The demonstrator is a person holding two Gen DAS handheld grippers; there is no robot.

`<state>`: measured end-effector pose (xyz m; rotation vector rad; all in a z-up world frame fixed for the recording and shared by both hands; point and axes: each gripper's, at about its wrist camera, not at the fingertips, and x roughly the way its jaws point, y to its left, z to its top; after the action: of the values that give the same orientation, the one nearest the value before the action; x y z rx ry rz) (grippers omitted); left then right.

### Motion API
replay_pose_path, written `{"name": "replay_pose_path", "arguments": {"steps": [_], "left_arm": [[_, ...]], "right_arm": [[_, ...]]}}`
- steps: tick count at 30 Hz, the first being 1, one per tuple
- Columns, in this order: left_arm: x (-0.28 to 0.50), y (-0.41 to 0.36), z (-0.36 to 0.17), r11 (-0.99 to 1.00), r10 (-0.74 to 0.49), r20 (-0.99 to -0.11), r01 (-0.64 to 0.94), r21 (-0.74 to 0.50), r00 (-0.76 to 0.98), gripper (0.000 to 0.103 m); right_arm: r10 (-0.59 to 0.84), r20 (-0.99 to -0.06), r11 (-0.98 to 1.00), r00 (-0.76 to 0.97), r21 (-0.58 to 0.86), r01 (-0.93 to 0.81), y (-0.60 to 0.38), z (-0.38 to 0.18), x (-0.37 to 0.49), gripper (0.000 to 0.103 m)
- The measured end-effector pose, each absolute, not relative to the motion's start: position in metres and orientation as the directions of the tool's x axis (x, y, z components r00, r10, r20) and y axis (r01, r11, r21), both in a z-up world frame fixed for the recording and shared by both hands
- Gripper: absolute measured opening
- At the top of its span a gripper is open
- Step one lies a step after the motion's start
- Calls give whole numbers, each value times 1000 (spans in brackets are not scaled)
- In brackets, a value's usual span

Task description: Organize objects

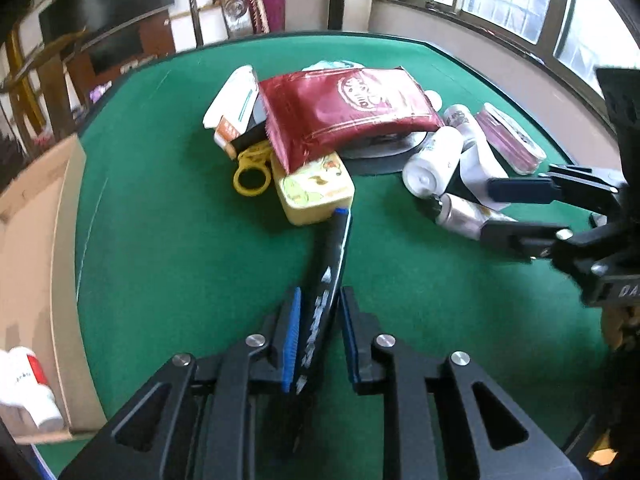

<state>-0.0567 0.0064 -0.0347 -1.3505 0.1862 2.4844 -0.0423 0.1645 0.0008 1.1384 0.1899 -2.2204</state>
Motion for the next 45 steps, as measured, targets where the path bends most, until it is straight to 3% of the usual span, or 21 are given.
{"name": "replay_pose_path", "arguments": {"steps": [1, 5, 10, 11, 13, 19, 24, 34, 45], "left_arm": [[-58, 8, -35, -944, 205, -834, -328, -31, -513, 22], [-67, 9, -35, -938, 204, -831, -348, -13, -517, 25], [-63, 13, -36, -920, 228, -824, -392, -7, -518, 37], [-61, 13, -37, -921, 227, -823, -389, -8, -520, 37], [-61, 14, -36, -921, 228, -821, -390, -7, -524, 15], [-62, 13, -35, -923, 239, -818, -385, -23, -524, 14], [-67, -3, -28, -924, 325, -784, -355, -143, -528, 14], [-69, -25, -15, -930, 362, -706, -284, -232, -608, 14], [-64, -31, -2, -932, 363, -637, -268, -245, -680, 14]], "right_arm": [[-440, -782, -799, -441, 116, 591, 161, -3, -44, 44], [-373, -812, -811, -449, 50, 583, 155, -17, -52, 41], [-333, -809, -814, -485, -13, 581, 153, -20, -45, 40], [-335, -815, -829, -472, 17, 559, 156, -20, -47, 36], [-343, -811, -837, -474, 35, 546, 158, -21, -43, 32], [-419, -768, -846, -484, 137, 515, 170, -8, -40, 32], [-511, -711, -829, -483, 260, 495, 179, 4, -42, 32], [-550, -656, -822, -517, 313, 477, 180, 17, -32, 32], [-568, -638, -811, -521, 326, 485, 174, 18, -26, 32]]}}
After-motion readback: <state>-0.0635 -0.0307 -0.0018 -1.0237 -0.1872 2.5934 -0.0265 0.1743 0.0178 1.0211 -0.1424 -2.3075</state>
